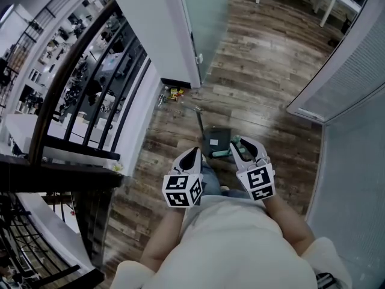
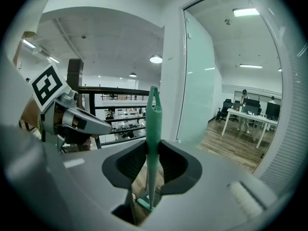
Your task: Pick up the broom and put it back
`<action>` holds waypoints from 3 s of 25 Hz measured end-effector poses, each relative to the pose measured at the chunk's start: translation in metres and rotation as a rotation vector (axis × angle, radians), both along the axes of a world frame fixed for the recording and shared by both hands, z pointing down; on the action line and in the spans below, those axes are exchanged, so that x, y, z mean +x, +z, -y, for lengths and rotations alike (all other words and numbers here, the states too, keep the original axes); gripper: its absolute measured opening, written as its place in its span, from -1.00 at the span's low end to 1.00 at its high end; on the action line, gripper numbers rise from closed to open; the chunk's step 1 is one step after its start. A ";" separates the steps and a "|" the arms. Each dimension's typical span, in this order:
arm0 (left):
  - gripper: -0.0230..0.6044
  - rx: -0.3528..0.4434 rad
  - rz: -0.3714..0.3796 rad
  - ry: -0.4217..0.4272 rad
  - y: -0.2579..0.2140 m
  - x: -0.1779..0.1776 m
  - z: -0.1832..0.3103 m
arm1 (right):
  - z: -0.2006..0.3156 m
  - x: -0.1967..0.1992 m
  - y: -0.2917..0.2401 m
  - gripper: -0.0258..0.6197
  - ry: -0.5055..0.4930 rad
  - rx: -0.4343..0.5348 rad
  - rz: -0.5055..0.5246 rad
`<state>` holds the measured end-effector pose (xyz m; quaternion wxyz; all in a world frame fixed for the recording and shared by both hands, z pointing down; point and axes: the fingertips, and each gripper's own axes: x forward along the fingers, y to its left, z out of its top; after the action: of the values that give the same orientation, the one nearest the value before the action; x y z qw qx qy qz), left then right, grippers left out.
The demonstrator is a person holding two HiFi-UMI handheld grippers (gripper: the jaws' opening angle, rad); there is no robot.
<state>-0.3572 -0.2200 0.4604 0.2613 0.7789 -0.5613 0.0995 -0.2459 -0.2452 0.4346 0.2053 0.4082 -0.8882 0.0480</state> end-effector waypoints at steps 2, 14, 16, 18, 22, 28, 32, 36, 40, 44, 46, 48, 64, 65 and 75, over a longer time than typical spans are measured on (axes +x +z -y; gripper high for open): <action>-0.91 0.004 0.007 0.003 -0.001 0.003 -0.001 | -0.001 0.003 -0.001 -0.63 0.005 0.007 0.000; -0.91 0.019 0.004 0.068 -0.003 0.030 0.002 | -0.003 0.037 -0.012 -0.63 0.100 0.032 0.018; -0.91 0.020 0.005 0.094 -0.004 0.036 0.006 | -0.001 0.044 -0.014 -0.63 0.127 0.034 0.020; -0.91 0.023 0.000 0.119 -0.005 0.042 0.012 | 0.000 0.050 -0.016 -0.63 0.154 0.036 0.020; -0.91 0.028 -0.014 0.178 -0.007 0.057 0.025 | 0.004 0.065 -0.018 -0.63 0.211 0.040 0.014; -0.91 0.034 -0.031 0.283 -0.012 0.078 0.043 | 0.006 0.083 -0.023 -0.63 0.304 0.046 0.005; -0.91 0.039 -0.034 0.380 -0.016 0.099 0.057 | 0.006 0.104 -0.029 -0.63 0.403 0.051 0.004; -0.91 0.041 -0.043 0.477 -0.015 0.120 0.074 | 0.005 0.125 -0.026 -0.63 0.506 0.048 0.002; -0.91 0.036 -0.042 0.572 -0.014 0.141 0.090 | 0.007 0.145 -0.029 -0.63 0.615 0.053 0.004; -0.91 0.033 -0.044 0.644 -0.014 0.160 0.100 | 0.005 0.161 -0.034 -0.63 0.700 0.063 0.002; -0.91 0.030 -0.049 0.692 -0.012 0.170 0.102 | 0.002 0.167 -0.035 -0.63 0.745 0.065 0.002; -0.91 0.028 -0.049 0.742 -0.008 0.182 0.104 | -0.003 0.174 -0.033 -0.63 0.795 0.065 0.002; -0.91 0.018 -0.059 1.081 0.004 0.261 0.088 | -0.050 0.235 -0.037 -0.63 1.170 0.089 -0.010; -0.91 0.016 -0.058 1.101 0.004 0.264 0.085 | -0.055 0.239 -0.038 -0.63 1.192 0.091 -0.011; -0.91 0.017 -0.062 1.211 0.002 0.303 0.064 | -0.098 0.280 -0.043 -0.63 1.350 0.108 -0.012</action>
<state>-0.0545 -0.2841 0.4626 0.1685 0.9645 -0.0112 0.2032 0.0342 -0.1468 0.3919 0.1143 0.8835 -0.4385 0.1190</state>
